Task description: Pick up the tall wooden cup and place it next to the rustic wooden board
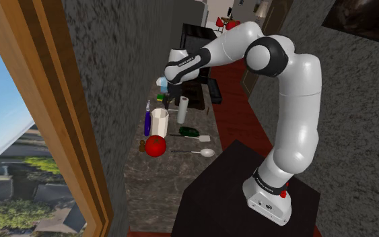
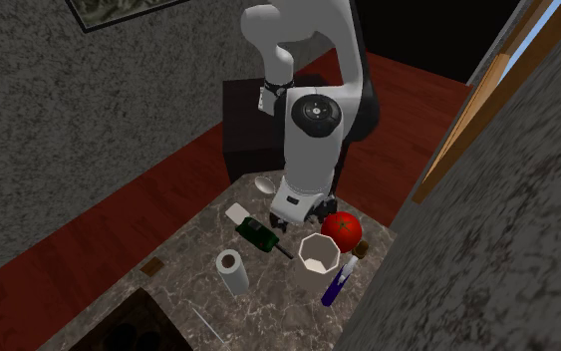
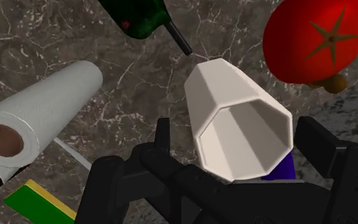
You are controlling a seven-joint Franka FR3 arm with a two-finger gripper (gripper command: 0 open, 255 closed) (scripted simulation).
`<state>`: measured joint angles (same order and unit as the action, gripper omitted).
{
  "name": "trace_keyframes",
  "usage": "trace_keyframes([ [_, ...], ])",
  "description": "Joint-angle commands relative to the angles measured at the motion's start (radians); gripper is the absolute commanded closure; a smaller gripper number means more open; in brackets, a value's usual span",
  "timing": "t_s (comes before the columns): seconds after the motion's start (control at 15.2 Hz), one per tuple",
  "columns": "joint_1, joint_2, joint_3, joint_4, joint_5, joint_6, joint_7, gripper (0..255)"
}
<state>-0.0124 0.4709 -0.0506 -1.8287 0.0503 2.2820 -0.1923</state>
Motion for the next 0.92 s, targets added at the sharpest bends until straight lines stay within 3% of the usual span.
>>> trace_keyframes([
  [0.0, -0.001, 0.086, 0.000, 0.079, -0.003, 0.004, -0.003, 0],
  [0.26, -0.007, 0.254, 0.000, 0.259, -0.009, -0.012, -0.009, 0],
  [0.86, -0.009, 0.330, 0.003, 0.275, -0.006, 0.049, -0.011, 0],
])
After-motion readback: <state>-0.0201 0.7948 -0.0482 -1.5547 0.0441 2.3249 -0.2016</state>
